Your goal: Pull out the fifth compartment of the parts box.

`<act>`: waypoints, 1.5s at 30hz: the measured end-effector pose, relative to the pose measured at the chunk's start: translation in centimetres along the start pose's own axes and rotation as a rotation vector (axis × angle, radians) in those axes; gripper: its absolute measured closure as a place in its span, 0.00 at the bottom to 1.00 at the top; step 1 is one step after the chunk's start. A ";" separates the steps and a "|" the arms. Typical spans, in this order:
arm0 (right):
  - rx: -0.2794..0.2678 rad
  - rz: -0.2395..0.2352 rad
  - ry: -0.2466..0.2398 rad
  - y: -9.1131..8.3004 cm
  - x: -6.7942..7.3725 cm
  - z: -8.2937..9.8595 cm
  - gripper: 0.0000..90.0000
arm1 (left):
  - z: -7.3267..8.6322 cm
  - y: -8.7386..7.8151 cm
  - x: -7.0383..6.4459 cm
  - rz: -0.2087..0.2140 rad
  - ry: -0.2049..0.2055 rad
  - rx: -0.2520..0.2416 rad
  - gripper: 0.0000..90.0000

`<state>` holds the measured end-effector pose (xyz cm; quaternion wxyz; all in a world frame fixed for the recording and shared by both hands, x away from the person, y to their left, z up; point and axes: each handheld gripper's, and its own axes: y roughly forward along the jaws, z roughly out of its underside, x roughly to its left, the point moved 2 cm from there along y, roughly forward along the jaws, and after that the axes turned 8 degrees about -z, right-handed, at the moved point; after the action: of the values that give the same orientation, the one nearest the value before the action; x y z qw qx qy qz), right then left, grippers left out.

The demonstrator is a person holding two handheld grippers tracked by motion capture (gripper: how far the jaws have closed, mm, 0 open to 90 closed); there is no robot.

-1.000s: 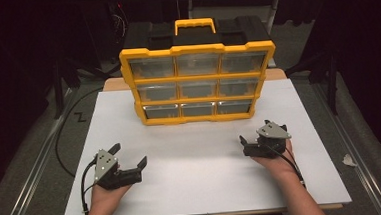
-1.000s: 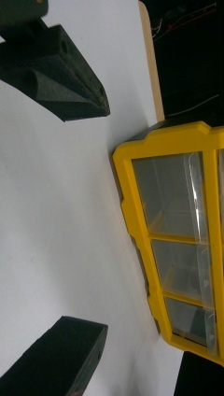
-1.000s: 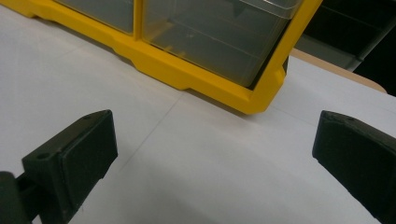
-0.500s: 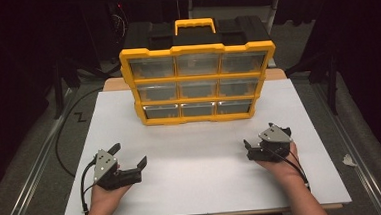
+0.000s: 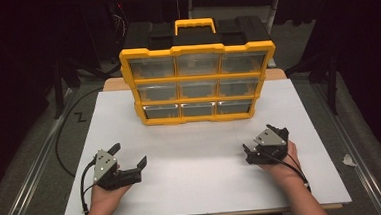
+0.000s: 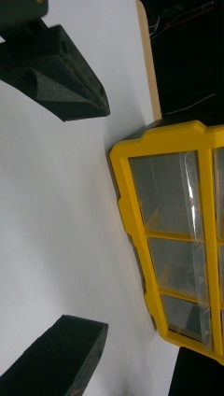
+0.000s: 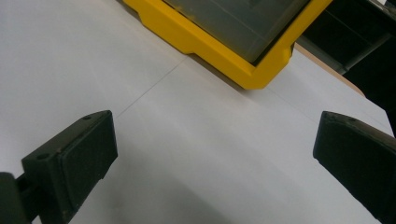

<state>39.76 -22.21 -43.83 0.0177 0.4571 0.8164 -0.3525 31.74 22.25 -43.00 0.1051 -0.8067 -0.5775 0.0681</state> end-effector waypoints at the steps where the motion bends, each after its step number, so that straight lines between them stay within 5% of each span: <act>1: 0.000 0.000 0.000 0.0 0.0 0.0 0.01 | 0.0 0.0 0.0 0.000 0.000 0.000 0.01; 15: 0.032 0.039 -0.100 0.0 0.6 -0.1 0.01 | 0.0 0.0 0.0 -0.003 -0.002 -0.004 0.01; 31: 0.077 0.120 -0.328 -0.5 1.8 -0.9 0.01 | -0.1 -0.1 0.0 -0.003 0.001 -0.007 0.01; 33: 0.071 0.124 -0.320 -0.5 2.0 -0.9 0.01 | -0.1 -0.1 0.0 -0.003 0.001 -0.008 0.01; 34: 0.086 0.137 -0.372 -0.6 2.0 -1.0 0.01 | -0.1 -0.1 0.0 -0.003 0.001 -0.008 0.01; 45: 0.108 0.173 -0.488 -0.8 2.4 -1.3 0.01 | -0.1 -0.1 0.0 -0.001 0.001 -0.009 0.01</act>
<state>38.10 -19.97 -43.24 0.2196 0.4269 0.7260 -0.4924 31.69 22.29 -42.91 0.1018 -0.8070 -0.5780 0.0652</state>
